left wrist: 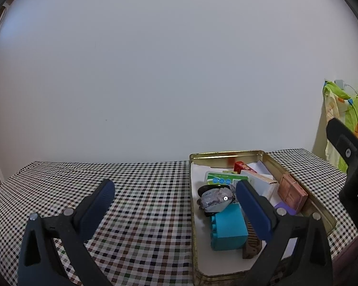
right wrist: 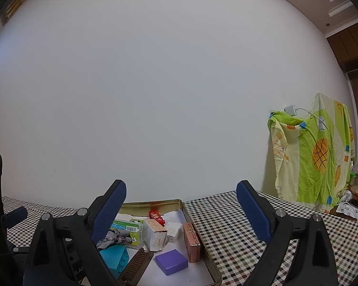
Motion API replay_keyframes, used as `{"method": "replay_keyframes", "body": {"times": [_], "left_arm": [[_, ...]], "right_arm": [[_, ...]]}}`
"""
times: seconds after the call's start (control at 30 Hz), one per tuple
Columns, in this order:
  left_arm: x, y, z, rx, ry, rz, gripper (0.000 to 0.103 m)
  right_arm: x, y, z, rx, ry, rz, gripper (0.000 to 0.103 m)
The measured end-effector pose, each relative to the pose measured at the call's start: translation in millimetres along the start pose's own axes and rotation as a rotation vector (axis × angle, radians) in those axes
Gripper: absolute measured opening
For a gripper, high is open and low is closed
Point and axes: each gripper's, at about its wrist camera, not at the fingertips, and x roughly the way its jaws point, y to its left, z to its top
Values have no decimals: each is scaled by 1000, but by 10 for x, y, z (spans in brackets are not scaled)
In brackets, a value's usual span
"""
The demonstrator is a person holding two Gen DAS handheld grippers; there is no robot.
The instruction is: Organize rigid objects
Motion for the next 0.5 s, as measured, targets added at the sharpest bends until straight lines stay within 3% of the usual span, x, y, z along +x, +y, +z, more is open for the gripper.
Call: {"method": "replay_keyframes", "body": {"times": [0.27, 0.5], "left_arm": [[11, -8, -2, -14, 8, -68, 103], [31, -8, -1, -22, 13, -54, 103]], "right_arm": [[26, 24, -2, -4, 8, -1, 96], [40, 20, -5, -4, 8, 0, 96]]}}
